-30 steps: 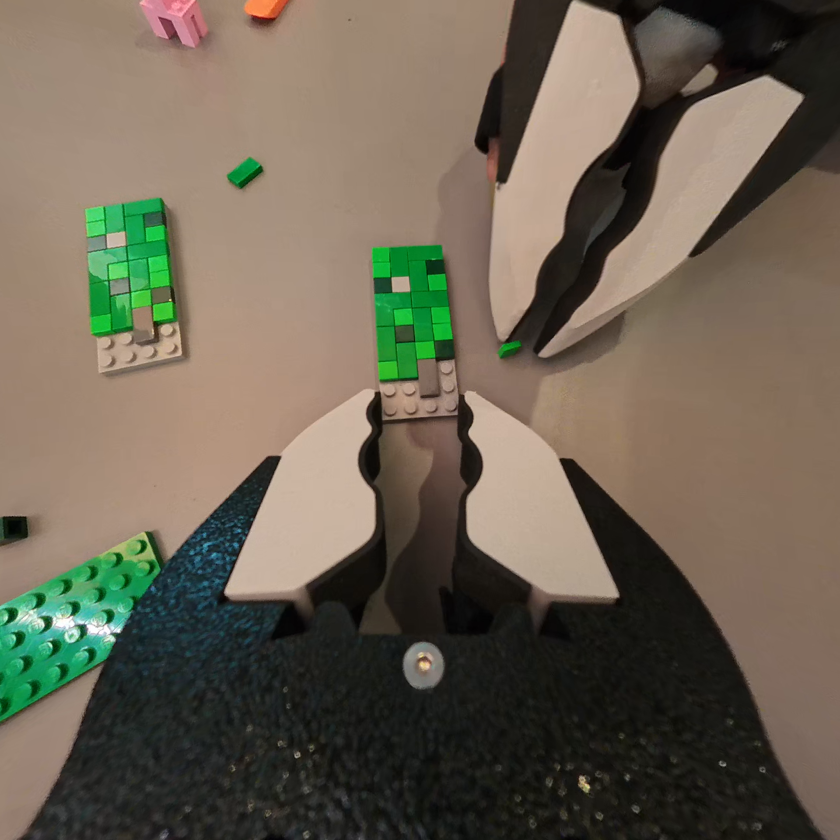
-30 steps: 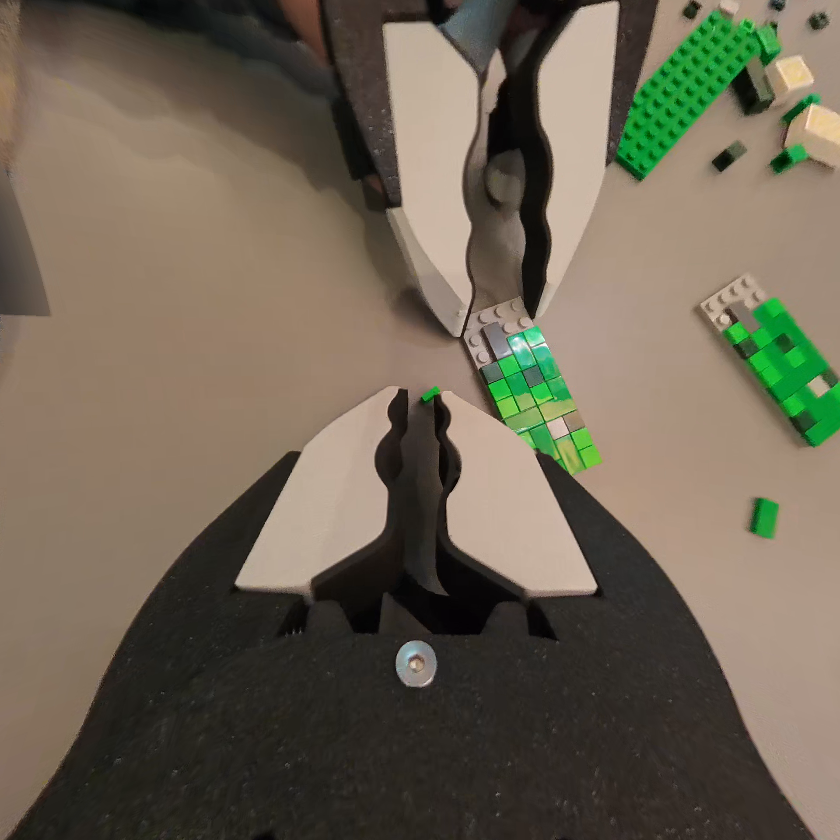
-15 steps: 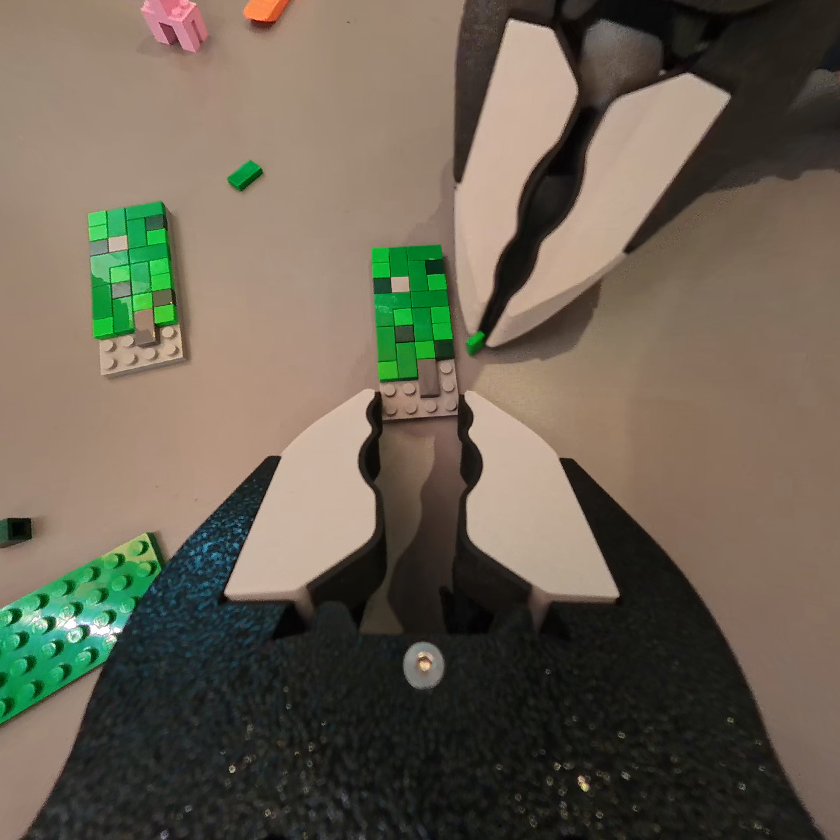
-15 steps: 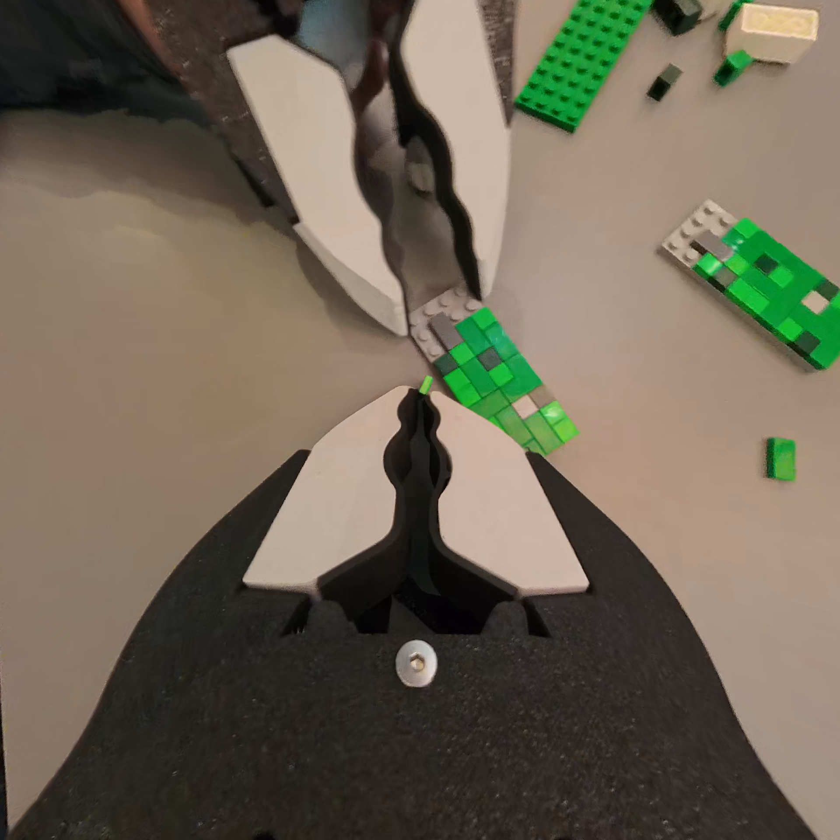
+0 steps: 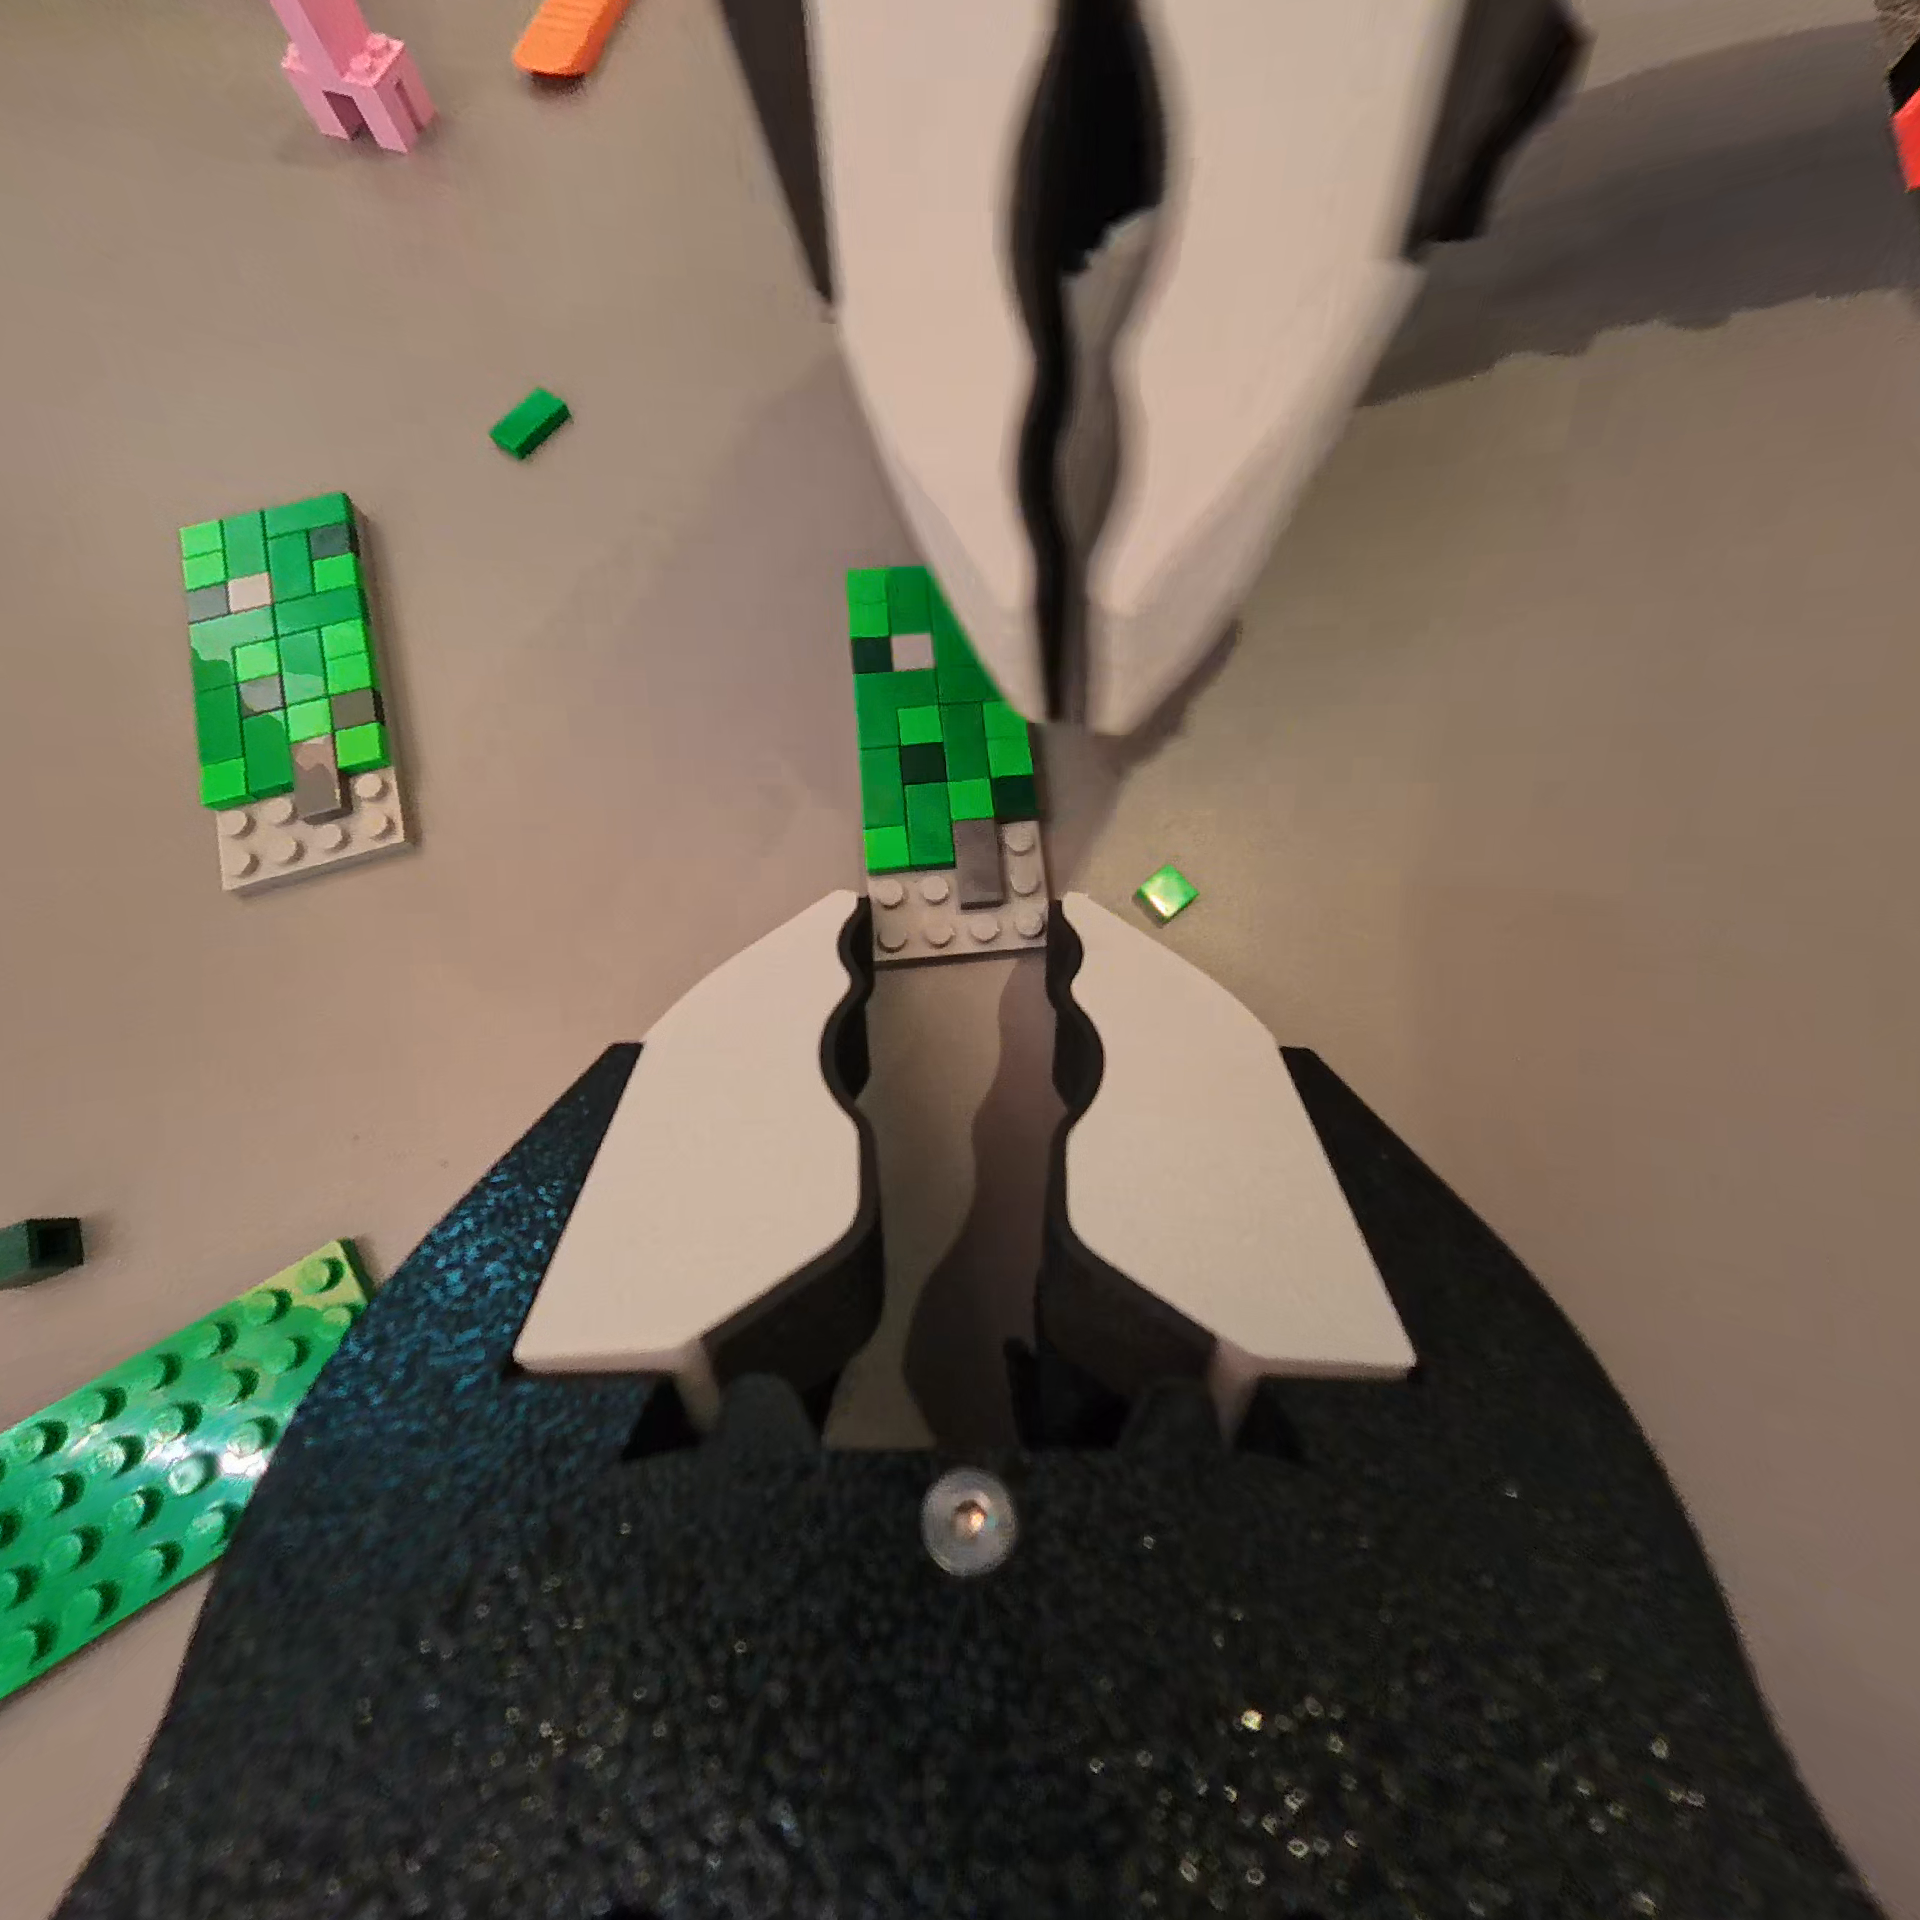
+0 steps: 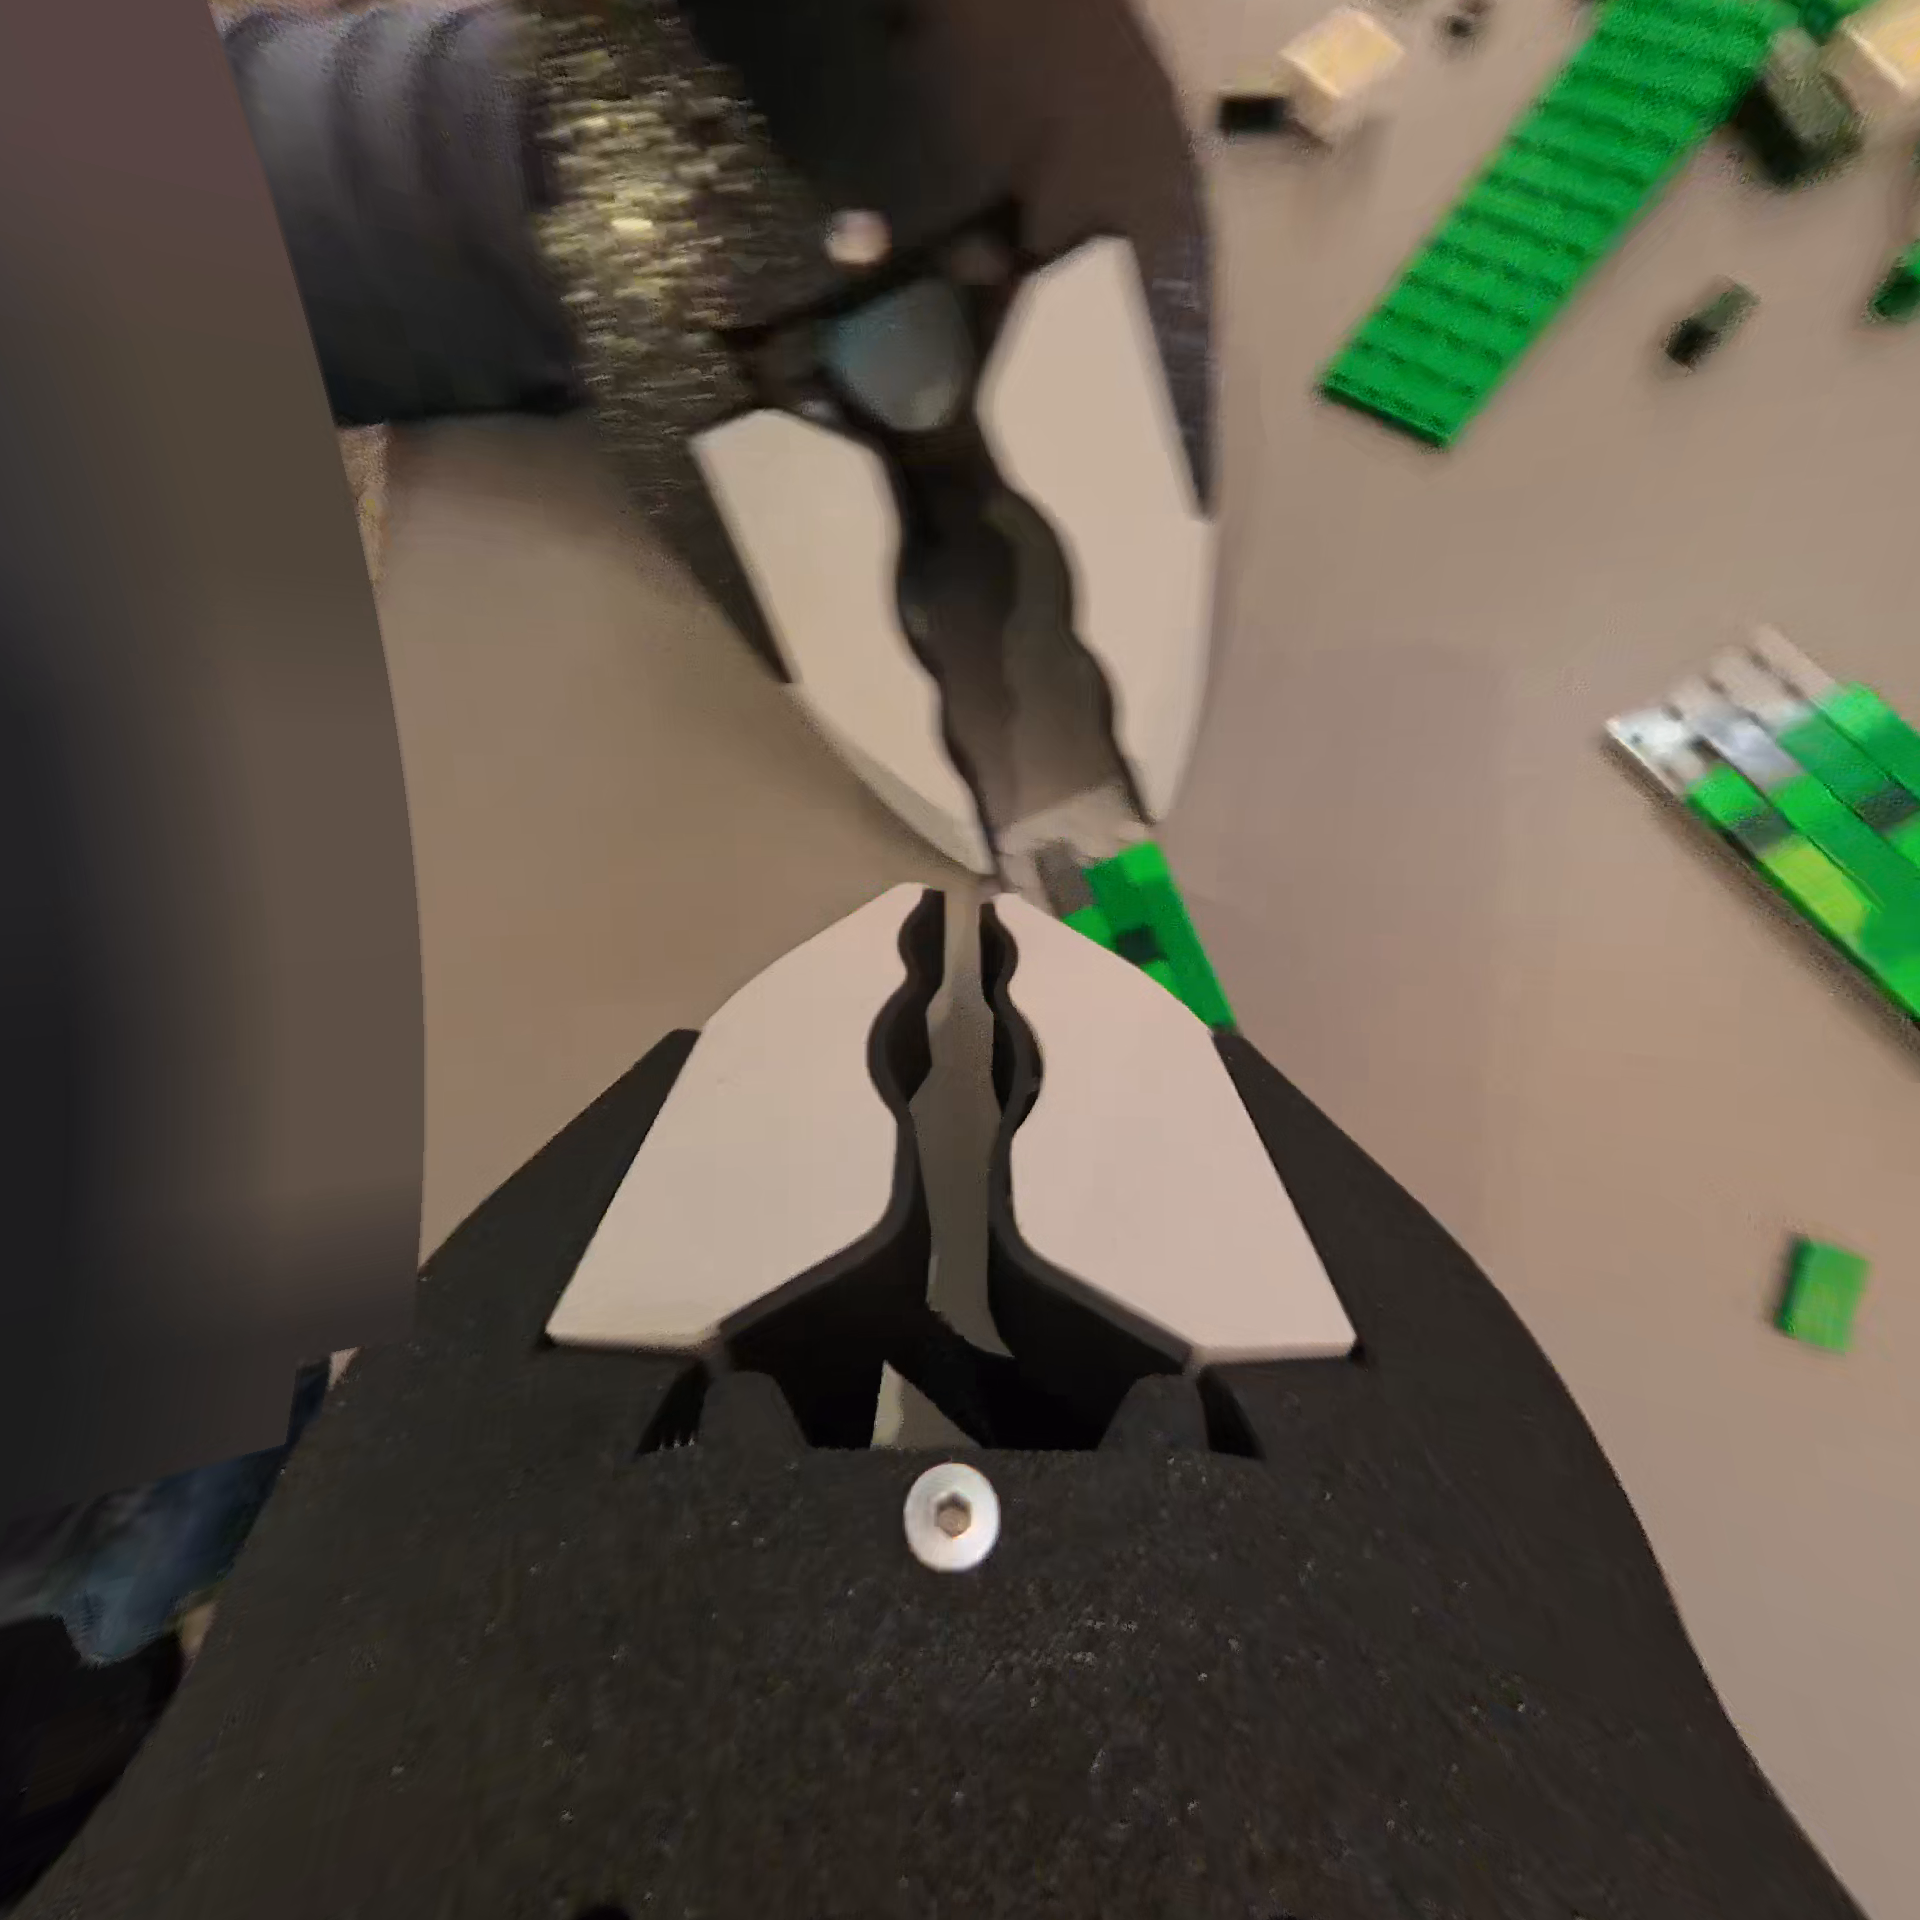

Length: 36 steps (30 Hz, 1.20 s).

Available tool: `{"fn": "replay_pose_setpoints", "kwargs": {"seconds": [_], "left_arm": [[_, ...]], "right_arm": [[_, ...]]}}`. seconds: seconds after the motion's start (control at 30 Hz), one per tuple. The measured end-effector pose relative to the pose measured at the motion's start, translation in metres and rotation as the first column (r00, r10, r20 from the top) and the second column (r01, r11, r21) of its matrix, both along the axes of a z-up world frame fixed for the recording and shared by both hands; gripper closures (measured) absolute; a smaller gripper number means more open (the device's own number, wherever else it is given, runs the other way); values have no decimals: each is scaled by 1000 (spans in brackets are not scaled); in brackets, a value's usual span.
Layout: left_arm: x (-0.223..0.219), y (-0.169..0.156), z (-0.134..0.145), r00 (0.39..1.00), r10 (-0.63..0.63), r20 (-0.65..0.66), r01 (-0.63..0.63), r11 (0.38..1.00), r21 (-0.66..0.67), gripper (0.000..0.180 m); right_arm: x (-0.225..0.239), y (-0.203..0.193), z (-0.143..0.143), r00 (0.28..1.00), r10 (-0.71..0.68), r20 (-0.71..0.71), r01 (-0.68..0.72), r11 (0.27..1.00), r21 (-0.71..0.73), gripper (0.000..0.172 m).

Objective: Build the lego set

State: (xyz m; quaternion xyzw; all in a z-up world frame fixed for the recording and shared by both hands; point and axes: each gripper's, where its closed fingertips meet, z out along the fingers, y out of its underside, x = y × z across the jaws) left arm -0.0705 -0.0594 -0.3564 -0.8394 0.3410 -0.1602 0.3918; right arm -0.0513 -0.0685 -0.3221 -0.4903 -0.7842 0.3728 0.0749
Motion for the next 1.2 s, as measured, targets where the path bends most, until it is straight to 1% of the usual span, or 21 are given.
{"fn": "replay_pose_setpoints", "kwargs": {"seconds": [0.07,0.1,0.13,0.17,0.27,0.33,0.4,0.53,0.67,0.83,0.97,1.1,1.2], "left_arm": [[-2,0,0,1000,8,-2,-8,1000,2,149],[-2,0,0,1000,10,0,-10,1000,0,149],[-3,0,0,1000,10,2,-10,1000,-2,149],[-3,0,0,1000,14,1,-14,1000,-1,149],[-5,1,0,999,35,-1,-35,999,1,149],[-7,0,1,998,56,-1,-56,998,1,149],[-8,1,1,998,68,-1,-68,998,0,149],[-8,1,1,997,78,-2,-78,997,1,149],[-8,1,1,997,78,-3,-78,997,3,149],[-7,0,1,998,67,1,-67,998,-2,149],[-5,-3,0,999,35,3,-35,999,-5,149],[-2,-10,0,999,-42,10,42,999,-11,149],[0,-14,0,996,-91,2,91,996,0,149]], "right_arm": [[4,-13,-5,997,62,-36,-59,995,82,162],[5,-15,-10,997,72,-42,-66,988,143,162],[4,-14,-16,998,55,-38,-47,979,201,162],[4,-15,-21,999,35,-25,-28,973,227,162],[0,-17,-25,994,-94,-58,105,964,243,162],[1,-13,-26,977,-186,-103,209,932,298,161],[5,-14,-28,960,-246,-131,277,899,338,160],[7,-19,-33,931,-333,-148,364,873,326,158],[3,-19,-33,919,-366,-143,393,869,299,158],[-1,-19,-34,935,-326,-138,354,867,350,164],[-1,-14,-33,949,-280,-148,315,869,380,164],[-3,-8,-23,966,-157,-207,230,888,398,164],[-4,-12,-17,978,-47,-205,126,911,392,164]]}}
